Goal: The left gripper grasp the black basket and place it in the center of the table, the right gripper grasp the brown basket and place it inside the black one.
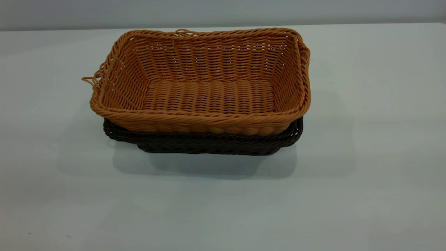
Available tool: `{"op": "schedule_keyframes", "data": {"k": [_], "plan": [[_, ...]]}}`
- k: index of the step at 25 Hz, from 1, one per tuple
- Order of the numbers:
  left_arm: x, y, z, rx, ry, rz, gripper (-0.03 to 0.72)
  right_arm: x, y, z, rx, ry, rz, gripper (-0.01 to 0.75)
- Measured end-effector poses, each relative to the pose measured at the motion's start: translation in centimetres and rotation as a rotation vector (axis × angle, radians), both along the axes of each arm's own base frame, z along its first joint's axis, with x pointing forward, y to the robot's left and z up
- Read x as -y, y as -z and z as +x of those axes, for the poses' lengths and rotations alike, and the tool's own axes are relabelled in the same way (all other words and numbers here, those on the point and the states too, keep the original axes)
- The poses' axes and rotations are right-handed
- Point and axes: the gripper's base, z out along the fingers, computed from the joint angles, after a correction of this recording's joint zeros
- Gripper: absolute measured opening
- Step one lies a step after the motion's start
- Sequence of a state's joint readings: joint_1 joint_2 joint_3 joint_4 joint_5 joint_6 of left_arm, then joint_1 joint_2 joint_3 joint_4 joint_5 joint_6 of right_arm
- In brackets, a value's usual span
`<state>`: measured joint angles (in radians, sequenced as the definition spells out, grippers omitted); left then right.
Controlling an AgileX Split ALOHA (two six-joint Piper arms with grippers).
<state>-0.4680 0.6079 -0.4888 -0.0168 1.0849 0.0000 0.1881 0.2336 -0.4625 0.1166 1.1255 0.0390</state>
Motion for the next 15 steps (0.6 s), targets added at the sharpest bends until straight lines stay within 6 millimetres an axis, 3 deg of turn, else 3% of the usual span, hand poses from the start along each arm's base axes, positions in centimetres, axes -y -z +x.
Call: {"op": "schedule_keyframes", "data": {"k": [4,8,15], "plan": [[-0.5,-0.6,-1.0,0.083,-0.005,-0.043,0.384,0.4,-0.2,-1.3,0.108,0.141,0.019,0.549],[-1.5,-1.2,-2.4,0.187,-0.108,-0.105,0.384,0.5,-0.3,-3.1,0.238,0.177,0.03,0.546],[-2.9,-1.7,-5.8,0.439,-0.373,-0.147,0.384,0.4,-0.2,-3.3,0.238,0.175,0.033,0.538]]}}
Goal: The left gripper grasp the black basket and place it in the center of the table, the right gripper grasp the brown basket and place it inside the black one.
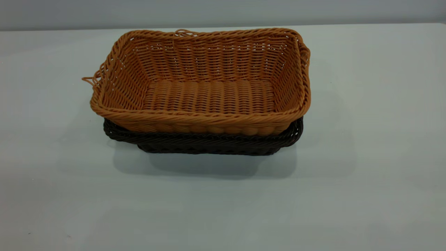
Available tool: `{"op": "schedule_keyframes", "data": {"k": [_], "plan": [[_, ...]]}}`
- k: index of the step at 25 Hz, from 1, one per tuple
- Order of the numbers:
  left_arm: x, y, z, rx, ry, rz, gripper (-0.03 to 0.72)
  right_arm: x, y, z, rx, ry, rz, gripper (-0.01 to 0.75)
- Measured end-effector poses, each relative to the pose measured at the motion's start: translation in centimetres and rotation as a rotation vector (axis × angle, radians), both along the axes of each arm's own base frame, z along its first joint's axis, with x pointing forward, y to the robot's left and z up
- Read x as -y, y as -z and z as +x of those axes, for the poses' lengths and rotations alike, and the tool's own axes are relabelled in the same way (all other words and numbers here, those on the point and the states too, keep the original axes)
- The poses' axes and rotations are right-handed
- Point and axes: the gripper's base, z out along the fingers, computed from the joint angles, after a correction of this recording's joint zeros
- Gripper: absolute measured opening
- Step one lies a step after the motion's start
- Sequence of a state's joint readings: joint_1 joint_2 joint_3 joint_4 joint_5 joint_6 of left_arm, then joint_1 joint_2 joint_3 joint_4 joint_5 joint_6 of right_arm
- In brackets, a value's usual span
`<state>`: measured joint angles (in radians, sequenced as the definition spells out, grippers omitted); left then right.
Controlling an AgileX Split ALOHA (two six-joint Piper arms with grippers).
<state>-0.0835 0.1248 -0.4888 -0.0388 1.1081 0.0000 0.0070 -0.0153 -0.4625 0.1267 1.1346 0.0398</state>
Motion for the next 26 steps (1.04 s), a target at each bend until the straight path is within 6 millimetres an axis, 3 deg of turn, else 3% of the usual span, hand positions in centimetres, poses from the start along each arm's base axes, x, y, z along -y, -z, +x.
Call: {"op": "schedule_keyframes", "data": {"k": [5,26], "plan": [[0.0,0.2,-2.0,0.129,-0.084,-0.005,0.384,0.0,0.0,0.0,0.0,0.0,0.001,0.531],[0.0,0.2,-2.0,0.13,-0.088,-0.009,0.384,0.0,0.0,0.0,0.001,0.0,0.001,0.531]]}}
